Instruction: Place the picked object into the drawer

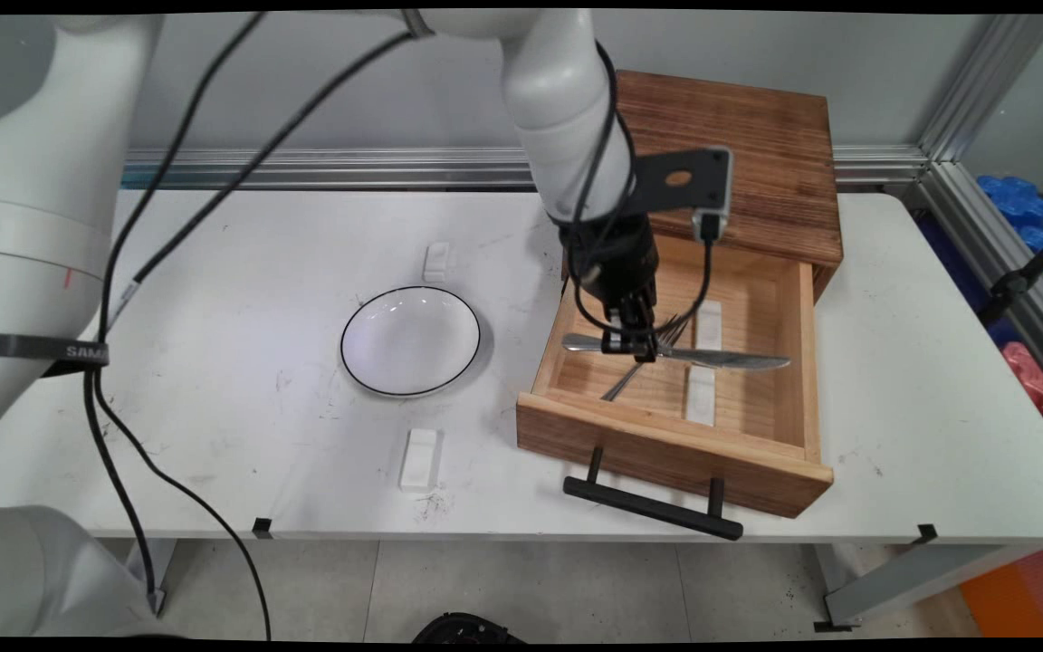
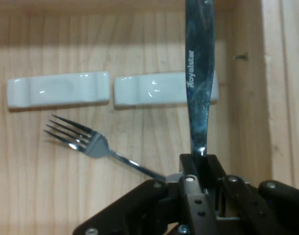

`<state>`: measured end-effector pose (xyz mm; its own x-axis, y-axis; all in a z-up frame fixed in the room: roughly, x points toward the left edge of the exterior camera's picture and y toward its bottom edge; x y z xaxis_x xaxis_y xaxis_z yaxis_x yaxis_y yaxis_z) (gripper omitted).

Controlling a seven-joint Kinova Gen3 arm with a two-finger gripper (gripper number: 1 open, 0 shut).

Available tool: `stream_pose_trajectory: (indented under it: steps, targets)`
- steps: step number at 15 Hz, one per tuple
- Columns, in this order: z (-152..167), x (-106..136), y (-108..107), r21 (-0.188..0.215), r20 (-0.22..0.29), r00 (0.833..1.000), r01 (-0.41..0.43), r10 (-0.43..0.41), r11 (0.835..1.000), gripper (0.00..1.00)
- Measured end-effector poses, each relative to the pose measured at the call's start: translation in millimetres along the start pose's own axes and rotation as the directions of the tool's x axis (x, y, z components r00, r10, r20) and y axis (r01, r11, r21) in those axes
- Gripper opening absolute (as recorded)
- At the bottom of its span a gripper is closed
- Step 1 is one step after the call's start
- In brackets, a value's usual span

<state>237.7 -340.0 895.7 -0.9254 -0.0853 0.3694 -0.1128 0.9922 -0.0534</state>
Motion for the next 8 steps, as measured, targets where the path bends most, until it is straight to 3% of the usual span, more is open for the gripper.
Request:
stream_pose_trajectory:
  steps: [8]
  targets:
    - [56,6,-13,-0.006,0.017,1.0,0.007,-0.007,1.0,0.0]
